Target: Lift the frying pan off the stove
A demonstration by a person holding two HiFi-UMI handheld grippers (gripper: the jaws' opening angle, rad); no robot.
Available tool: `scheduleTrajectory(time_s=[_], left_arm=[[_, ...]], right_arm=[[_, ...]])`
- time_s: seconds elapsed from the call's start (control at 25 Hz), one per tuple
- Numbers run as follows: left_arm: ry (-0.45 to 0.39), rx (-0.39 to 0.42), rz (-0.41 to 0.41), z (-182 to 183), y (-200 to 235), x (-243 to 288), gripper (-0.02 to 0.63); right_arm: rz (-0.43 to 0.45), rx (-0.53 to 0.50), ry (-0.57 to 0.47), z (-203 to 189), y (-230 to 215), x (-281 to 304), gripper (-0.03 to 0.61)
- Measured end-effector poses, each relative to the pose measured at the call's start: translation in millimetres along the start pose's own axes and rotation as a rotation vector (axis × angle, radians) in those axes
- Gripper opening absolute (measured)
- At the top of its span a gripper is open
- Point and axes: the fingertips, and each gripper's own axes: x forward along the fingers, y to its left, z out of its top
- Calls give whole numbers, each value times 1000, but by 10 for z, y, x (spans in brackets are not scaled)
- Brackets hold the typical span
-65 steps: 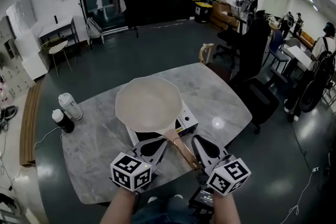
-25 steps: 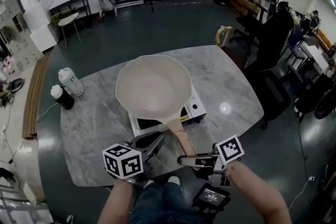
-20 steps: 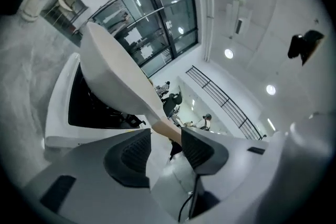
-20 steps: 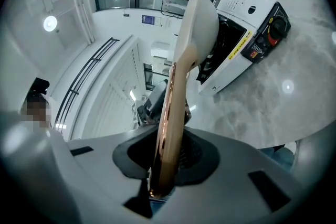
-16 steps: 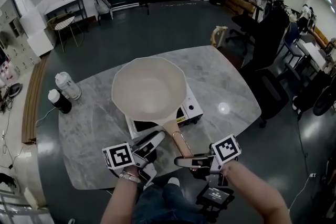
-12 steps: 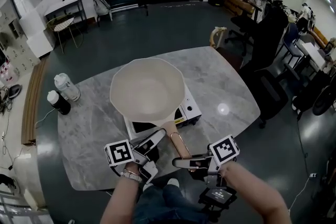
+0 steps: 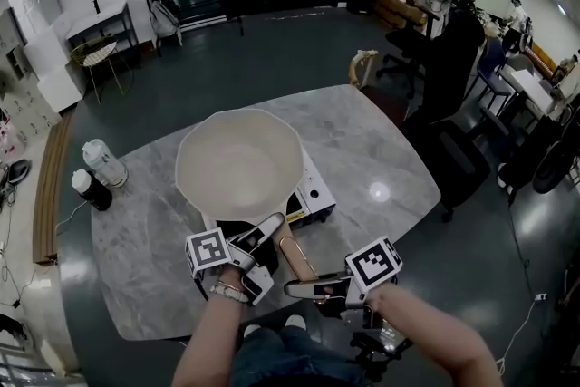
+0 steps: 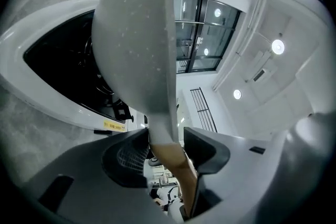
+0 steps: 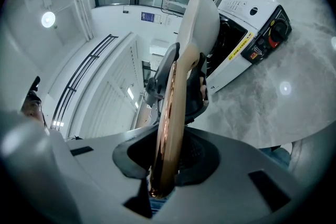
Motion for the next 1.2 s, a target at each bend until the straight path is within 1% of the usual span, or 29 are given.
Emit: scheduleTrajectory(time_s=[0.12,0.24,0.28,0.44,0.56,0.8,1.08,1.2], left_arm=[[22,14,24,20,71,124,215],[29,39,61,61,105,256,198],[24,51,75,84,120,282,181],[-10,91,72,131,121,306,169],[-7,124,84,115,130,309,169],[14,153,103,86,71,319,176],[36,291,83,94,-234,410,176],[50,332,64,141,-380,458,178]], right_arm=[[-11,9,-4,-9,-20,12,89],[-75,42,0,-45,-97,-23,89],[-88,43,3,-51,-107,-27,89],[-116,21,14,-68,-122,-16,91],[-140,-1,22,-91,-157,-16,94],[-130,-27,4,-87,-85,-38,100],[-131,-100,-34,-53,-24,-103,94],[-123,-133,-65,25,40,-116,94]])
